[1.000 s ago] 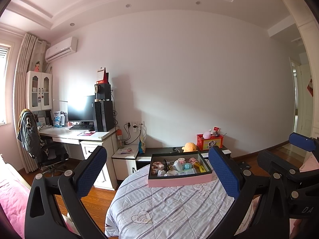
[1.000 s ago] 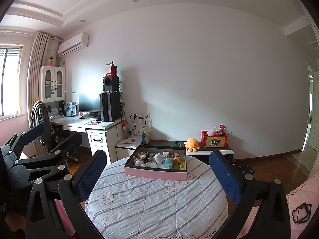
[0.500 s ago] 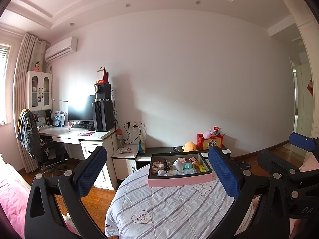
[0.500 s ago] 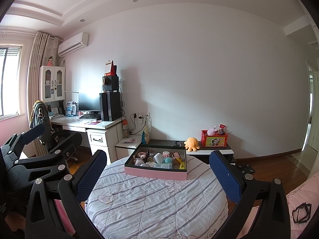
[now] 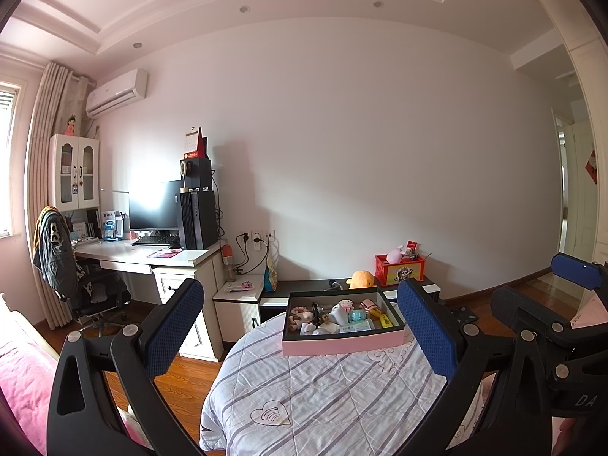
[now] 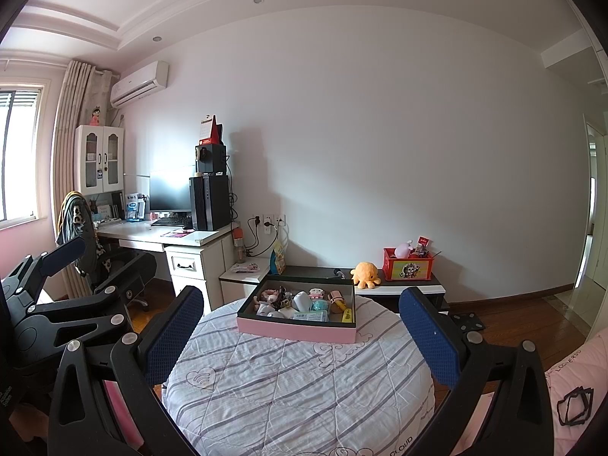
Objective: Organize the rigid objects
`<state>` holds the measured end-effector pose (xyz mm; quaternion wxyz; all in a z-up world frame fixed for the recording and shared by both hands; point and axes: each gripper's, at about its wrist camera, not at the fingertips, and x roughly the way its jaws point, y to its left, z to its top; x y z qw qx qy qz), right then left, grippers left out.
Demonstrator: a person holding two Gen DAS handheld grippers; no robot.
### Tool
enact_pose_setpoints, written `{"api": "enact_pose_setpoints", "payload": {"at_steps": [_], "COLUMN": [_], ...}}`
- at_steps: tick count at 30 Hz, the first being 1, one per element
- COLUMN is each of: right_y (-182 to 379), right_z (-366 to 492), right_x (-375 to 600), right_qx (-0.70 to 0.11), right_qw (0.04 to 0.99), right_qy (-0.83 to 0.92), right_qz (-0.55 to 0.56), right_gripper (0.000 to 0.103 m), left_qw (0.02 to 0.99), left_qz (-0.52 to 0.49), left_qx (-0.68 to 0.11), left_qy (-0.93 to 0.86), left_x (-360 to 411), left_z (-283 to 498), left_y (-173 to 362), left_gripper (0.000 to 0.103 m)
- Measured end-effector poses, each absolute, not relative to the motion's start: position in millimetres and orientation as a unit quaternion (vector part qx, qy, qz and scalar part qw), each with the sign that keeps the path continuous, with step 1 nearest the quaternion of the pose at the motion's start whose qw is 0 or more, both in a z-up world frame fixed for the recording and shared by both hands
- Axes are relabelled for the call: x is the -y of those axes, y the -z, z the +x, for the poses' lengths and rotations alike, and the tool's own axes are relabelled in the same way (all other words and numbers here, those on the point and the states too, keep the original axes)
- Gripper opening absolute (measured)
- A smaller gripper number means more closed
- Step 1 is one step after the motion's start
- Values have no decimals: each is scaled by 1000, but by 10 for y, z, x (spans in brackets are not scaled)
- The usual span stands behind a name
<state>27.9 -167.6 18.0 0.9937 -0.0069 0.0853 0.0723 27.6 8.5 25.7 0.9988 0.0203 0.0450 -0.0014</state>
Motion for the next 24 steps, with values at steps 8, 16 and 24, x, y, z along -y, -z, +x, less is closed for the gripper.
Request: {"api": "enact_pose_setpoints", "payload": {"at_steps": [8,16,24], "right_y": [-185,-156,-162], "right_z": [279,277,278], "right_x": [1676,1659,1660], "right_qx": [-86,-87,-87], "right_qw": [994,994,994], "right_qy": [-72,-71,-72], "right_qz": [-7,-7,-7], "right_gripper": [103,103,103], "left_qw": [999,999,999], "left_qz": [20,20,20], "left_qx": [-45,-46,-48], "left_qy": [1,1,2], "left_x": [-86,-83,-83], "left_z": [277,280,282], "left_y": [-262,-260,-263], "left_gripper": [103,103,103]}}
